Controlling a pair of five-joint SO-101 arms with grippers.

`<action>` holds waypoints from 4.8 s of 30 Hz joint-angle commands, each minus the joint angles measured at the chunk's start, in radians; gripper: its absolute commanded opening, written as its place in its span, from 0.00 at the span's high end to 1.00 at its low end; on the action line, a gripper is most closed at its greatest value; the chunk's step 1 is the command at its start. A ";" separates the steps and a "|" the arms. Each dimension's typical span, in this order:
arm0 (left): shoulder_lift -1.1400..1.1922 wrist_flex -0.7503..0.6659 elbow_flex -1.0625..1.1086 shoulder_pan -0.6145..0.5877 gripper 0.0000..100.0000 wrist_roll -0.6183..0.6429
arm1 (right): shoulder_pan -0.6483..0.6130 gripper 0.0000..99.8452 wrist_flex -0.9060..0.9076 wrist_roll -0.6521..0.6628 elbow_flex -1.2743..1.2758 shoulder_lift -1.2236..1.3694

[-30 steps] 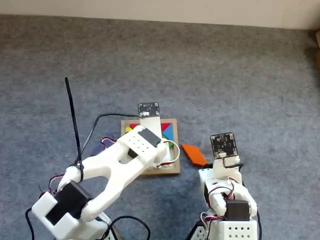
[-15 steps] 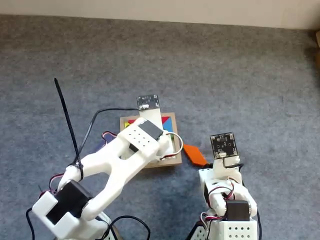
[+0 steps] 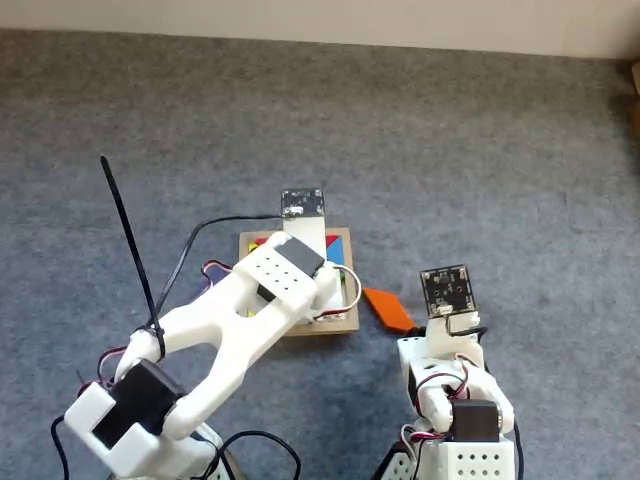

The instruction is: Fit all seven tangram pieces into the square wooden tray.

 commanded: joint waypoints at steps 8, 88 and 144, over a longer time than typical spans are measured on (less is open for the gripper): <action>-0.022 0.006 -0.054 0.001 0.99 0.104 | 0.010 0.97 -0.001 0.009 0.120 -0.016; 0.283 0.144 -0.274 -0.113 0.77 -0.046 | 0.010 0.97 -0.001 0.009 0.120 -0.016; 0.159 -0.206 -0.305 0.027 0.99 0.255 | 0.010 0.97 -0.001 0.009 0.120 -0.016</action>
